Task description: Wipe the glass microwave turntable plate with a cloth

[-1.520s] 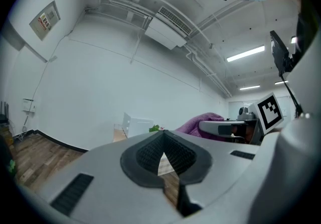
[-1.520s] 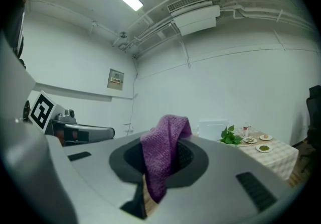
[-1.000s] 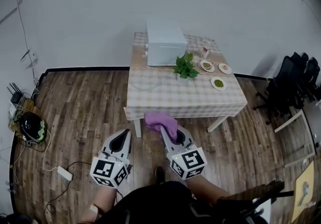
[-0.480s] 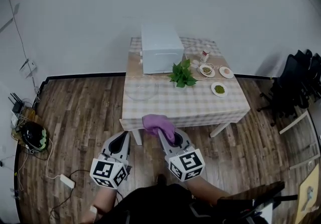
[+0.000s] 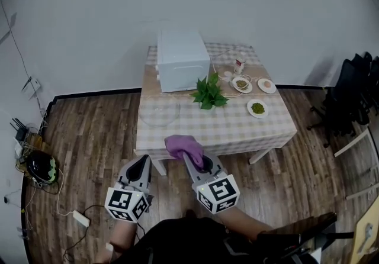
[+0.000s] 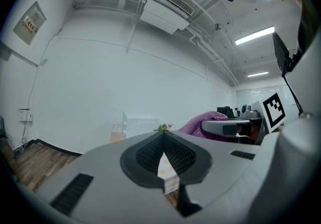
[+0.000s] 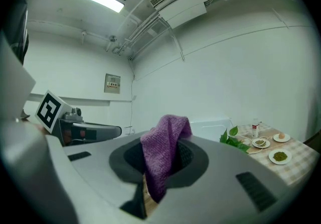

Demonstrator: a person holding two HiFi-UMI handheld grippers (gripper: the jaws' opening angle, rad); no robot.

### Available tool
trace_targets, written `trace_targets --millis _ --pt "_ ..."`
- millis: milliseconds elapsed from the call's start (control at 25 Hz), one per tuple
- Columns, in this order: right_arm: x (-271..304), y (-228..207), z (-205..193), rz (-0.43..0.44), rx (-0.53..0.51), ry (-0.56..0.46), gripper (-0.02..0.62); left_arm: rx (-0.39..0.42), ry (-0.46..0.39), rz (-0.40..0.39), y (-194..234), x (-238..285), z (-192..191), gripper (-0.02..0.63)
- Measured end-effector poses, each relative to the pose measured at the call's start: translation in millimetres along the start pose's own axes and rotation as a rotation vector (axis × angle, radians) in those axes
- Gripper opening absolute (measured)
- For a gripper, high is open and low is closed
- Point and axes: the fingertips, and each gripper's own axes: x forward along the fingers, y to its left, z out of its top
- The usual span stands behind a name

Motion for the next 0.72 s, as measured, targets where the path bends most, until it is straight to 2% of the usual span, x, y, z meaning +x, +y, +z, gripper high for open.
trace_targets --millis 360,720 --pt "12 -36 -7 0.015 0.025 0.013 0.055 0.004 0.044 0.001 -7 36 -7 0.008" --pt "38 -45 -14 0.017 0.024 0.030 0.055 -0.003 0.040 0.016 15 53 -8 0.008"
